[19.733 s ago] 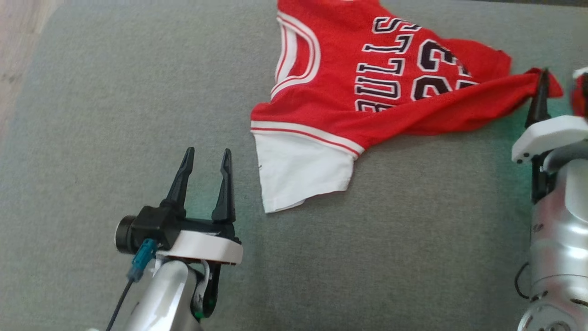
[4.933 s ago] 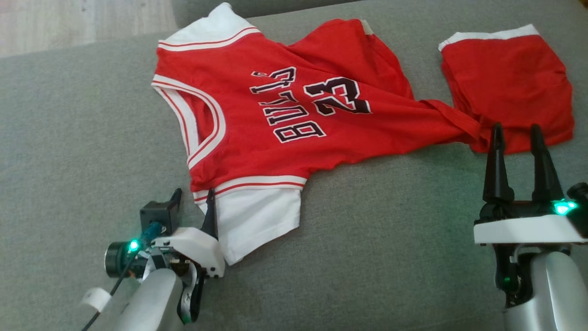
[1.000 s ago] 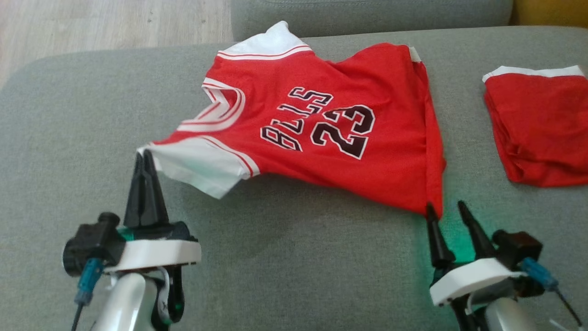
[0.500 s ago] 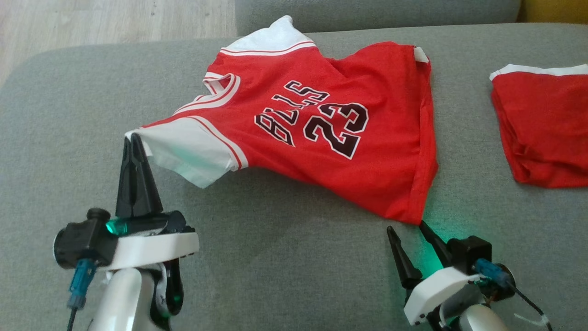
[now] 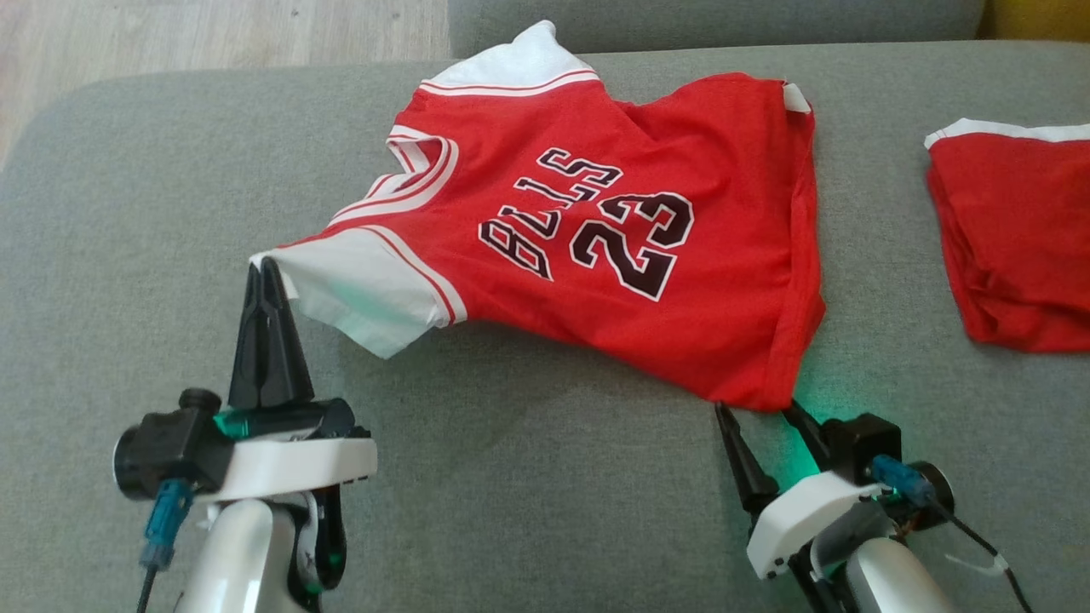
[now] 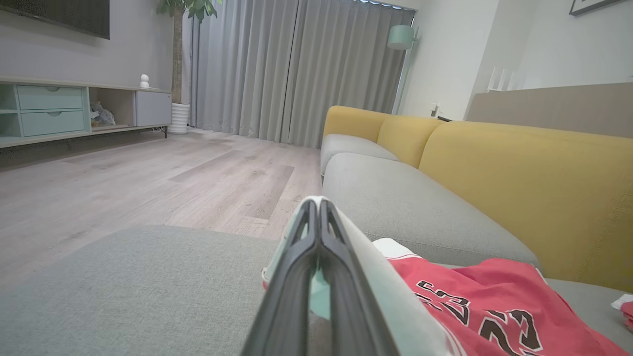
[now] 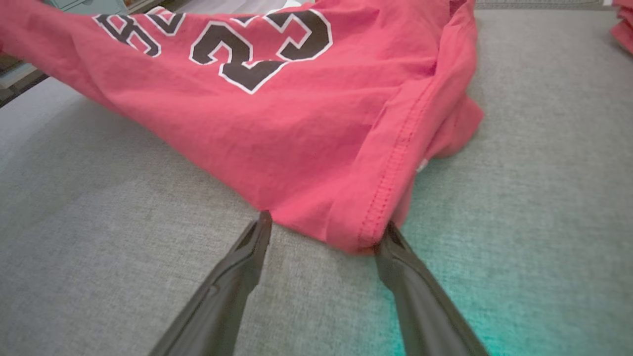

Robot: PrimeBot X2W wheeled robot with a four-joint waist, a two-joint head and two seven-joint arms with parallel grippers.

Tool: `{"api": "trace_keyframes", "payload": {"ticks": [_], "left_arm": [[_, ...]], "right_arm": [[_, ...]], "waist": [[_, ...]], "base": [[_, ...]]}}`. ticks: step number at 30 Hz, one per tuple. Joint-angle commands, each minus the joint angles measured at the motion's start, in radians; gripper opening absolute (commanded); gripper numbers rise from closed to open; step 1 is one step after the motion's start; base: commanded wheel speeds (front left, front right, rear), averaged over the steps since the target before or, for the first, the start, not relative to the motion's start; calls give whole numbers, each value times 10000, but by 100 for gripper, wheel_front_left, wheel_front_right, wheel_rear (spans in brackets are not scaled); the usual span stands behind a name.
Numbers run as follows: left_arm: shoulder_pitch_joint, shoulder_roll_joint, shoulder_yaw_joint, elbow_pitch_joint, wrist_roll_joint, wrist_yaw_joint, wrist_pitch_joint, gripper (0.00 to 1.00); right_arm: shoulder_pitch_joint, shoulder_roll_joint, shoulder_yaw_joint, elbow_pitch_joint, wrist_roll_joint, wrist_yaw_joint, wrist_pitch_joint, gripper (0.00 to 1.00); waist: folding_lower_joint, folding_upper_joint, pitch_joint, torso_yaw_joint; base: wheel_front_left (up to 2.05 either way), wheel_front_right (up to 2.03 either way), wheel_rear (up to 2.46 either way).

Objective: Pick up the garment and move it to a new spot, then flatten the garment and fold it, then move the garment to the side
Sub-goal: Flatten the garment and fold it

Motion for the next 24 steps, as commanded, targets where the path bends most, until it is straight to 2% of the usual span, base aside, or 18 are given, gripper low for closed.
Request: {"api": "trace_keyframes", "payload": {"ticks": [1, 2, 3, 8, 15, 24], "left_arm": [[-249, 59, 409, -227, 69, -60, -93, 0], [-252, 65, 404, -171, 72, -65, -93, 0], [-255, 72, 402, -121, 73, -70, -93, 0], [-271, 231, 503, 91, 103, -32, -93, 0], [-385, 658, 621, 151, 214, -30, 51, 0], [-1410, 1357, 585, -581, 484, -261, 481, 0]], "right_arm": [[-342, -47, 227, -209, 55, 67, -148, 100], [-382, -47, 236, -179, 140, 67, -169, 37], [-425, -47, 226, -158, 179, 67, -195, 0], [-513, -47, 124, -408, 393, 67, -270, 0], [-674, -116, -298, -1908, 788, 67, 159, 0], [-1984, -1392, -945, -4905, 1562, 67, 1914, 0]], "waist": [[0, 0, 4, 11], [0, 0, 2, 17], [0, 0, -8, 21], [0, 0, -149, -7], [0, 0, -520, -183], [0, 0, -873, -398]], "base": [[0, 0, 0], [0, 0, 0], [0, 0, 0], [0, 0, 0], [0, 0, 0], [0, 0, 0]]}}
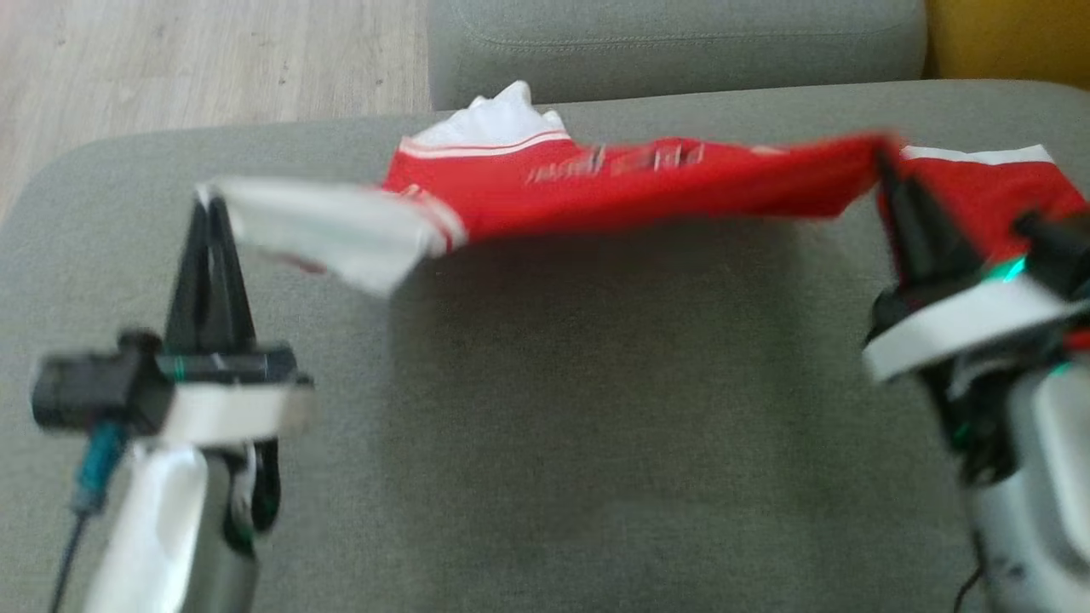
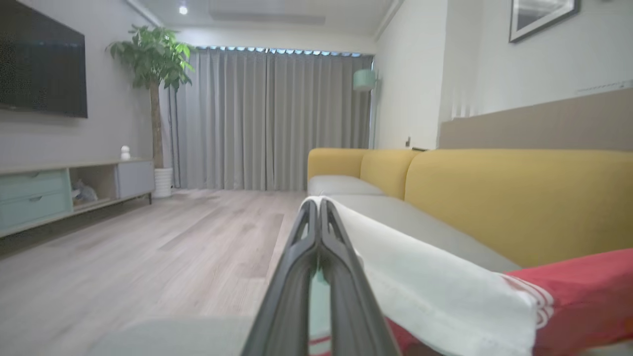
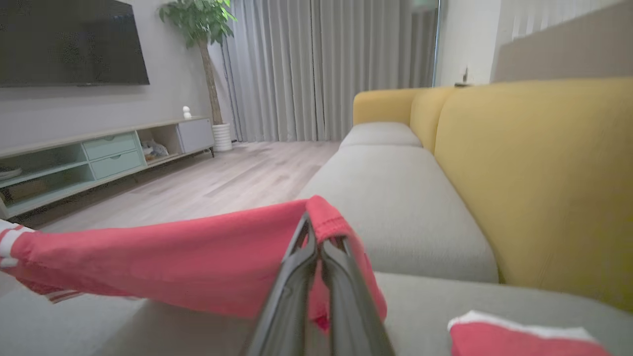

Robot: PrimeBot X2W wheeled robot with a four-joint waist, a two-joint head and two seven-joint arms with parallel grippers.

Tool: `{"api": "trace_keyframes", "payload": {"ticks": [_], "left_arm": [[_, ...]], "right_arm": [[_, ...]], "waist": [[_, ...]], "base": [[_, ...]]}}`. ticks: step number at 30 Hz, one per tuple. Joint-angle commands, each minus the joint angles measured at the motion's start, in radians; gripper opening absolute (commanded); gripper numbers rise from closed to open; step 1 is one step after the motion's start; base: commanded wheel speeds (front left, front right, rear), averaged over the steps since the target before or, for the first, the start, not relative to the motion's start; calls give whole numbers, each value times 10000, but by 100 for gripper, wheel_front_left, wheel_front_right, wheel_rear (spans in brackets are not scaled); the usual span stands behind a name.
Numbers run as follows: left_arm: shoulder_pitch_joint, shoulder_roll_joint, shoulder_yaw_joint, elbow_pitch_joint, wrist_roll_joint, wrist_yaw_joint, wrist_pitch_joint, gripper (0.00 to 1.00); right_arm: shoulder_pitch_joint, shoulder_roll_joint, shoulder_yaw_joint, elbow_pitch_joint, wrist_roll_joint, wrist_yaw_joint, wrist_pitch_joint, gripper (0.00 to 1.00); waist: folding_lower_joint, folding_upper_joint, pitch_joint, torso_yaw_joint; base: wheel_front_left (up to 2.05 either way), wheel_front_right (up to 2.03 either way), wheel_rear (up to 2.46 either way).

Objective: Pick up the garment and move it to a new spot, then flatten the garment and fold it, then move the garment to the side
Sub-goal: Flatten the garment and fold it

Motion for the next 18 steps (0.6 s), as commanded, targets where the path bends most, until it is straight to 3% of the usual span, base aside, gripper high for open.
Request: {"api": "trace_keyframes", "payload": {"ticks": [1, 10, 18], "left_arm": [[-950, 294, 358, -594, 108, -38, 100, 0], [-2901, 484, 351, -1382, -192, -347, 934, 0], [-4523, 522, 806, -2436, -851, -273, 1804, 0]], "right_arm": [[-670, -312, 76, -639, 154, 67, 229, 0], [-2438, -1606, 420, -1090, 328, 67, 779, 0], [-3605, -1916, 494, -1369, 589, 67, 1105, 0]], "waist": [[0, 0, -14, -18], [0, 0, -136, -18], [0, 0, -410, -26]], "base": [[0, 0, 0], [0, 0, 0], [0, 0, 0]]}}
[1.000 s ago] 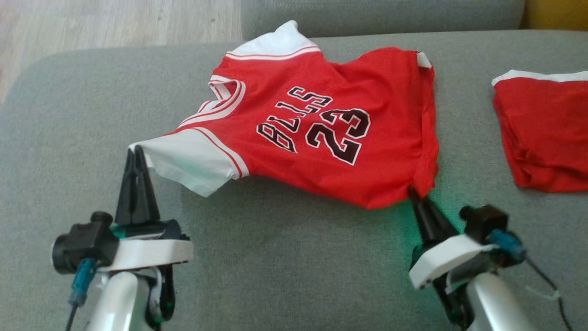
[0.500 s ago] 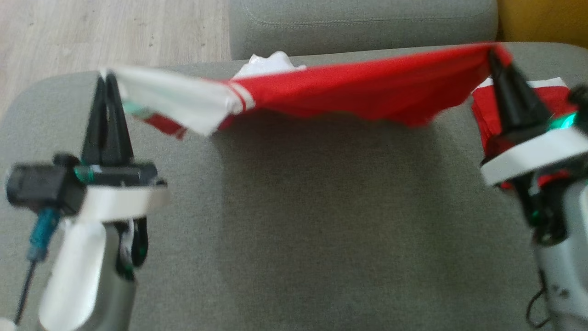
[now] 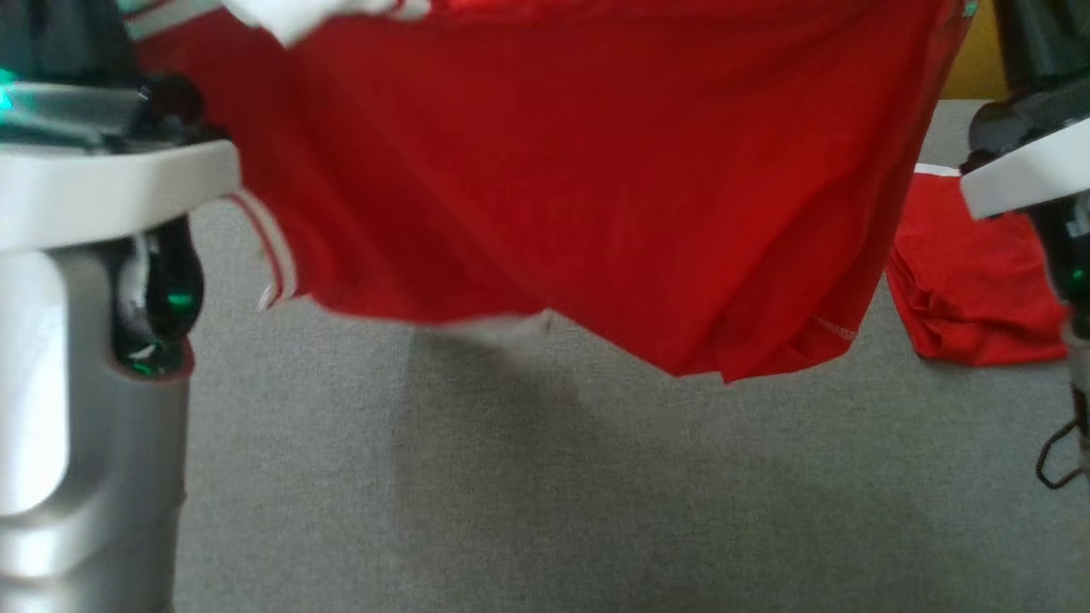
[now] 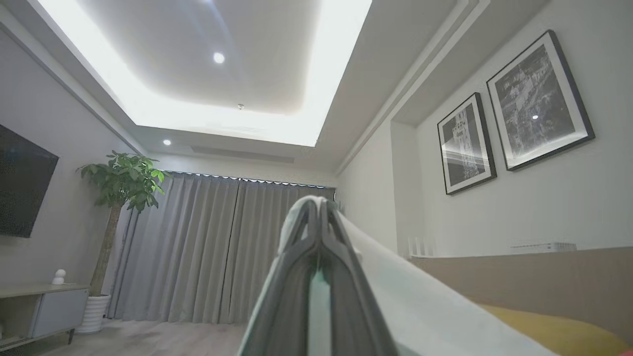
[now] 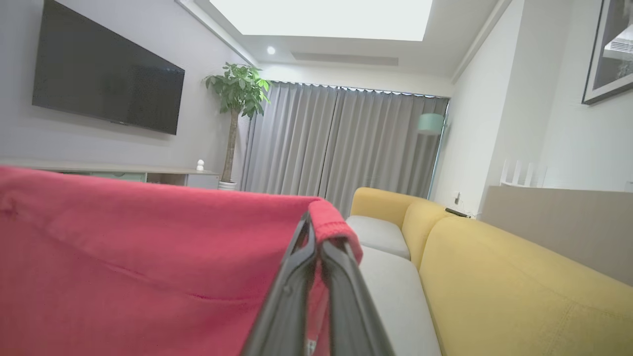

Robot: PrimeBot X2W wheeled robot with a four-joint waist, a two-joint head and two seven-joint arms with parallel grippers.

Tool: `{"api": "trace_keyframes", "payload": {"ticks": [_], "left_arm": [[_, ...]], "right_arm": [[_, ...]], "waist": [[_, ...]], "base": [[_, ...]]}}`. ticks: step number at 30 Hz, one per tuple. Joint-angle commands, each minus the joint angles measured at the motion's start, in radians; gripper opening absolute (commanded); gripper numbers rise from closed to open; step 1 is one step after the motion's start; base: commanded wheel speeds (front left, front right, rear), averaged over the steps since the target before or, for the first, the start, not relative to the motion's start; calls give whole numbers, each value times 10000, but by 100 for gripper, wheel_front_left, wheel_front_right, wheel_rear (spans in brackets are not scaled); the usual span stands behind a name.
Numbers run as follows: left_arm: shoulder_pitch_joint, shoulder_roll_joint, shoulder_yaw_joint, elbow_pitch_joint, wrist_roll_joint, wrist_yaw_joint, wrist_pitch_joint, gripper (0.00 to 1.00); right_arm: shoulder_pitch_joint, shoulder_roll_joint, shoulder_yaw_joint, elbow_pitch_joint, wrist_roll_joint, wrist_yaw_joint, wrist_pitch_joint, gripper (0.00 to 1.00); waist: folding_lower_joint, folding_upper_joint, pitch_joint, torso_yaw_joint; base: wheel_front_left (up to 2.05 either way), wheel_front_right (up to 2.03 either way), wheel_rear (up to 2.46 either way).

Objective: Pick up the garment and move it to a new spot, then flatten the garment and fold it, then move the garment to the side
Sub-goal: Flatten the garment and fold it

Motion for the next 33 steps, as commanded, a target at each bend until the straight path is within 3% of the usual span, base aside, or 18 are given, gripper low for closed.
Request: {"api": "trace_keyframes", "payload": {"ticks": [1, 7, 13, 17, 24, 28, 33], "left_arm": [[-460, 349, 458, -510, -185, 69, 333, 0], [-1266, 896, 401, -663, -390, -161, 1570, 0], [-3490, 1327, 429, 2106, -889, -741, 2408, 0], [-5735, 1632, 558, 4429, -574, -884, 1753, 0], [-8570, 1457, 541, 7166, -202, -1057, -425, 0], [-8658, 1077, 104, 8177, -217, -1537, -1114, 0], [-7319, 939, -657, 9044, -202, -1901, -1529, 0]], "right_arm": [[-270, -57, -52, -517, 147, 67, 221, 0], [-656, -91, -323, -996, 388, 67, 1003, 0], [-2777, 39, 316, 769, 952, 67, 1427, 0], [-5242, 150, 759, 3048, 803, 67, 604, 0], [-8280, 663, 565, 6744, -193, 67, -2432, 0], [-8483, 690, 860, 8206, -144, 67, -3097, 0], [-7408, 486, 2102, 9267, 590, 67, -3066, 0]], "waist": [[0, 0, 27, 4], [0, 0, 637, 74], [0, 0, 2053, 56], [0, 0, 2976, 29], [0, 0, 3478, 233], [0, 0, 3440, 473], [0, 0, 3304, 727]], "base": [[0, 0, 0], [0, 0, 0], [0, 0, 0], [0, 0, 0], [0, 0, 0], [0, 0, 0], [0, 0, 0]]}}
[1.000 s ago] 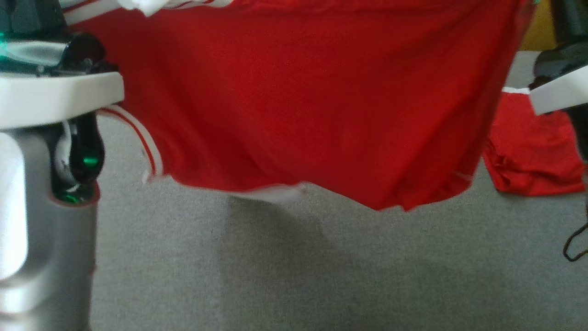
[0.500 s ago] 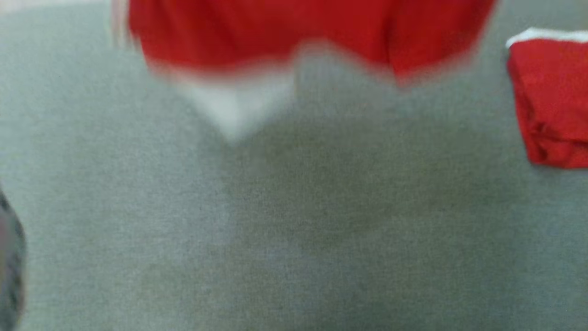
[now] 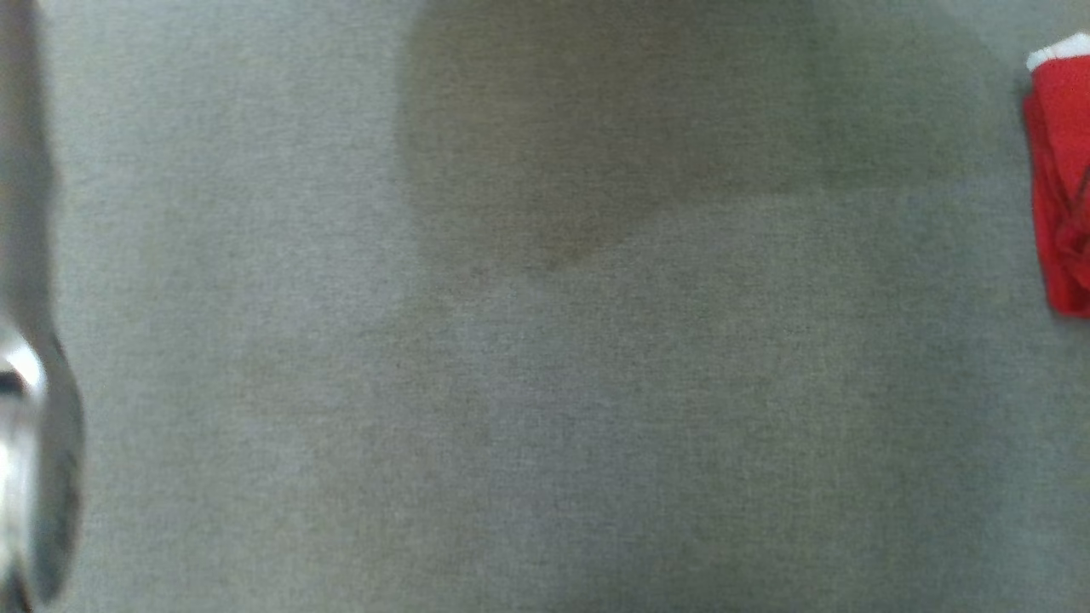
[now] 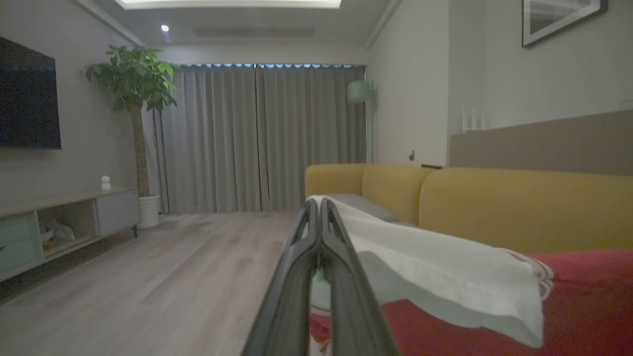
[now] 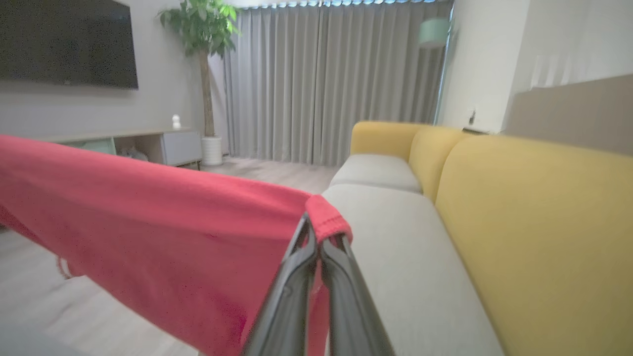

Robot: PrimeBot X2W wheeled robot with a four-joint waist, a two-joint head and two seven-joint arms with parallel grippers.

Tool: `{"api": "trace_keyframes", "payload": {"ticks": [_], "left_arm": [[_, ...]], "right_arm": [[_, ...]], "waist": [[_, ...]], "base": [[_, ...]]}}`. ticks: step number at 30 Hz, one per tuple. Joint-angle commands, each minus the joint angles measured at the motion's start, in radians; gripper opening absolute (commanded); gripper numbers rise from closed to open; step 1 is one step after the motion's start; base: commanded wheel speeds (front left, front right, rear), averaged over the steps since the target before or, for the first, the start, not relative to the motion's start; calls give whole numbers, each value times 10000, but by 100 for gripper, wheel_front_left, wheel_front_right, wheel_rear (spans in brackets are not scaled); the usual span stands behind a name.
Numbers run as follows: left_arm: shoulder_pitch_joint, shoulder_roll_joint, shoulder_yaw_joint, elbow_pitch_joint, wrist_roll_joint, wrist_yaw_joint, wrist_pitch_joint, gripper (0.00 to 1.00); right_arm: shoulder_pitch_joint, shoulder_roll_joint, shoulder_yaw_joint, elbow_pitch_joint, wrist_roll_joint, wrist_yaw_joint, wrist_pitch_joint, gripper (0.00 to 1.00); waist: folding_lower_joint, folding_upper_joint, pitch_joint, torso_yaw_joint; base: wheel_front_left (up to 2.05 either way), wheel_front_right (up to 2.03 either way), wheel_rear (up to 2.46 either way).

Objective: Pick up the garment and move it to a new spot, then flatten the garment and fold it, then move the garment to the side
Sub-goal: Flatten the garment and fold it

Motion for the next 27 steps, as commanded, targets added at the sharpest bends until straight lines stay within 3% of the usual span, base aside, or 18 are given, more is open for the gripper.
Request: {"api": "trace_keyframes", "payload": {"ticks": [1, 6, 10, 18, 27], "left_arm": [[220, 502, 36, -156, 1, -23, -61, 0], [2469, 687, -1060, 16, -259, -102, 112, 0], [4014, 1146, -2269, -635, -995, -107, 819, 0], [6217, 3144, -4366, -3097, -2592, -109, 3076, 0], [7968, 5364, -5490, -6639, -5088, -110, 5814, 0]], "right_arm": [[307, -36, 215, -149, 203, 67, 134, 0], [1831, -645, 2272, -133, 1569, 67, 1414, 0], [2791, -1585, 4010, -652, 2593, 67, 2688, 0], [3504, -3141, 6082, -1703, 4067, 67, 3429, 0], [4124, -3967, 7468, -2513, 5515, 67, 3760, 0]], "waist": [[1, 0, -55, 62], [1, 0, -308, 307], [1, 0, -610, 445], [1, 0, -1175, 544], [1, 0, -2188, 466]], "base": [[0, 0, 0], [0, 0, 0], [0, 0, 0], [0, 0, 0], [0, 0, 0]]}}
